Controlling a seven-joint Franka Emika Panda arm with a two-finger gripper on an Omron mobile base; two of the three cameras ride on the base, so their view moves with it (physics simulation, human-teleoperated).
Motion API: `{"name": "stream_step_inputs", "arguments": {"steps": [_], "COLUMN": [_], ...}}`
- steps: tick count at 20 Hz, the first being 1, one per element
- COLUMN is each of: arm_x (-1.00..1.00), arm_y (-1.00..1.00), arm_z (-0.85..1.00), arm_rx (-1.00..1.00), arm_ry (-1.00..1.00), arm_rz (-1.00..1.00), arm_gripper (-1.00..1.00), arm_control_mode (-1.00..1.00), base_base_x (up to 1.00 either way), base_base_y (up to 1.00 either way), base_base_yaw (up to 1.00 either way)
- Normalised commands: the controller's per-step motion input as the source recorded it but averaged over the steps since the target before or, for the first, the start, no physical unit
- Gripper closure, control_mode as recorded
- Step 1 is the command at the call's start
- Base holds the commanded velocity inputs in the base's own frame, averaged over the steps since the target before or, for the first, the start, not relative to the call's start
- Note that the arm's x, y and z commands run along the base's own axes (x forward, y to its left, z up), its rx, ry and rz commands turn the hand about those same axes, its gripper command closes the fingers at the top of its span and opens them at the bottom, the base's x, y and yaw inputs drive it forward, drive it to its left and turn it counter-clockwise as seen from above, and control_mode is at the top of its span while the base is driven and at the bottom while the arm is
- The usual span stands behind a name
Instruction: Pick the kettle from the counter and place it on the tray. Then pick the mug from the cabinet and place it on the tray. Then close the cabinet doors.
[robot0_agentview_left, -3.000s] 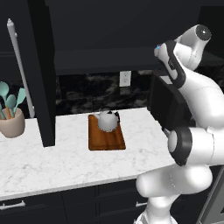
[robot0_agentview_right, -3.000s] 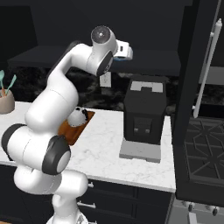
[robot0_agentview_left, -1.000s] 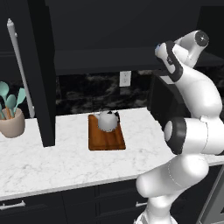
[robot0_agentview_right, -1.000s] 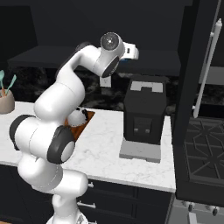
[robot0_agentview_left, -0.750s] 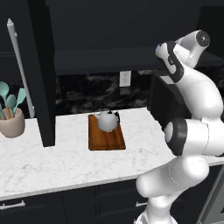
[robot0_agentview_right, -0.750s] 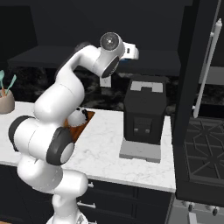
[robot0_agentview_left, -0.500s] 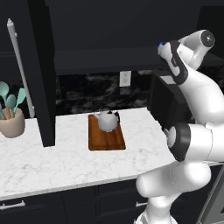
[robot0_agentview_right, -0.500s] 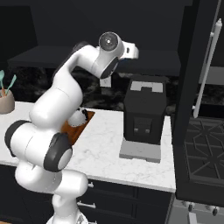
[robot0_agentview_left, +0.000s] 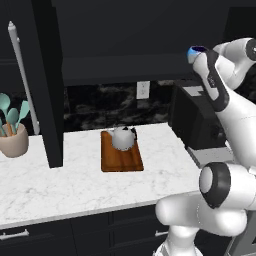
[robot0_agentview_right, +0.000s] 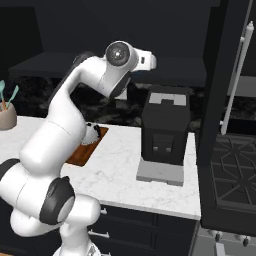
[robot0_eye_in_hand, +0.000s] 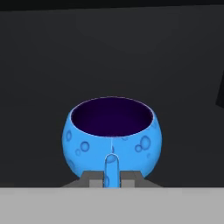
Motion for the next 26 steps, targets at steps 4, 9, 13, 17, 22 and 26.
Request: {"name": "stream_step_inputs", "arguments": {"steps": [4, 9, 13, 17, 22, 26], "arm_x": [-0.76, -0.83, -0.82, -0.72, -0.62, -0.6], "arm_y": [0.18, 0.24, 0.39, 0.58, 0.6, 0.51], "arm_z": [0.02, 0.01, 0.0, -0.16, -0.38, -0.5], "arm_rx": [0.0, 0.0, 0.0, 0.0, 0.0, -0.02], "arm_ry": [0.0, -0.01, 0.0, 0.0, 0.0, 0.0], "arm_rz": [0.02, 0.06, 0.13, 0.2, 0.25, 0.26], "arm_gripper": [1.0, 1.0, 1.0, 1.0, 1.0, 1.0], "arm_control_mode": [-1.0, -1.0, -1.0, -1.0, -1.0, -1.0], "base_base_x": [0.0, 0.0, 0.0, 0.0, 0.0, 0.0], "base_base_y": [0.0, 0.0, 0.0, 0.0, 0.0, 0.0], "base_base_yaw": [0.0, 0.0, 0.0, 0.0, 0.0, 0.0]}}
